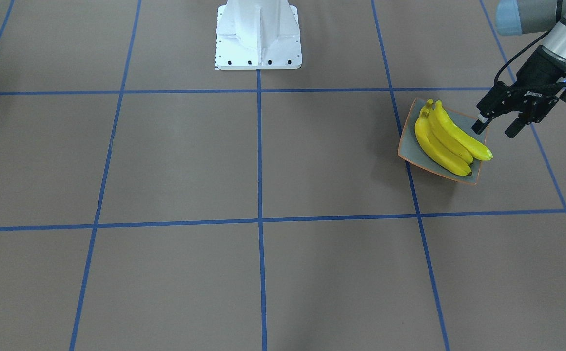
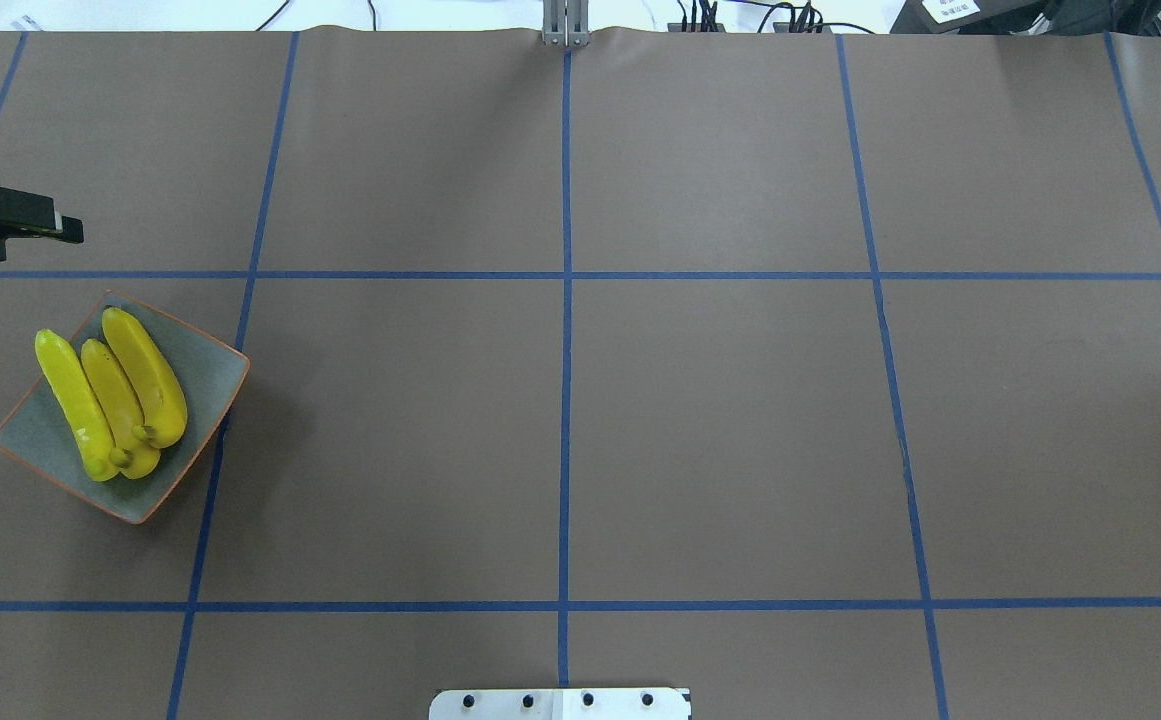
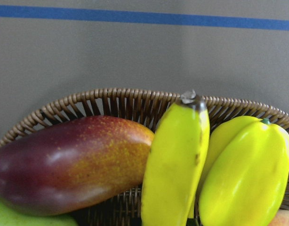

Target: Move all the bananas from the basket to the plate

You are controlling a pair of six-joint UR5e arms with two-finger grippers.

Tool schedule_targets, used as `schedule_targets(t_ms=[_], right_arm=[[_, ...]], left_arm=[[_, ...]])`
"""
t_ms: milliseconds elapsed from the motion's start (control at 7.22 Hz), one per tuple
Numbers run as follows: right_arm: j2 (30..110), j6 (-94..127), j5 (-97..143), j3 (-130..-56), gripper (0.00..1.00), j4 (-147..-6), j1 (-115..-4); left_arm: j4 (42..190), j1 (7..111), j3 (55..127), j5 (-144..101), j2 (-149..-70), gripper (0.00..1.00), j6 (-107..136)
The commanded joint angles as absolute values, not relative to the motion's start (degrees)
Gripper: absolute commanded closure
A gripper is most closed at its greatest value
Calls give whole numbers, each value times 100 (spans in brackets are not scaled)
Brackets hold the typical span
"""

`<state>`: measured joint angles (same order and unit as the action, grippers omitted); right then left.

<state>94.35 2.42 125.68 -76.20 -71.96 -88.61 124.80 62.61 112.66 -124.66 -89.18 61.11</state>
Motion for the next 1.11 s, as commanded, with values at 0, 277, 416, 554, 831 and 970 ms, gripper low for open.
schedule_targets(t_ms=[0, 277, 416, 554, 831, 970], right_arm=[[9361, 237, 12533, -8180, 100, -7837, -9026], [8618, 342, 12533, -8682, 100, -9081, -9044], [8248, 482, 12612, -8710, 100, -9453, -9027], [7974, 936, 12752, -8710, 100, -9483, -8818], [7377, 2042, 13234, -8719, 100, -9457, -8396], [7104, 2639, 13515, -8832, 100, -9474, -8106]], left_arm=[[12480, 6258, 11276, -12463, -8921, 1, 6152], [12481, 6249, 11233, -12472, -9008, 1, 6152], [12420, 6232, 11128, -12472, -9235, 1, 6231], [12436, 6223, 10857, -12480, -9533, 1, 6345], [12480, 6214, 10277, -12524, -10297, 1, 6424], [12480, 6196, 10048, -12524, -10753, 1, 6773]])
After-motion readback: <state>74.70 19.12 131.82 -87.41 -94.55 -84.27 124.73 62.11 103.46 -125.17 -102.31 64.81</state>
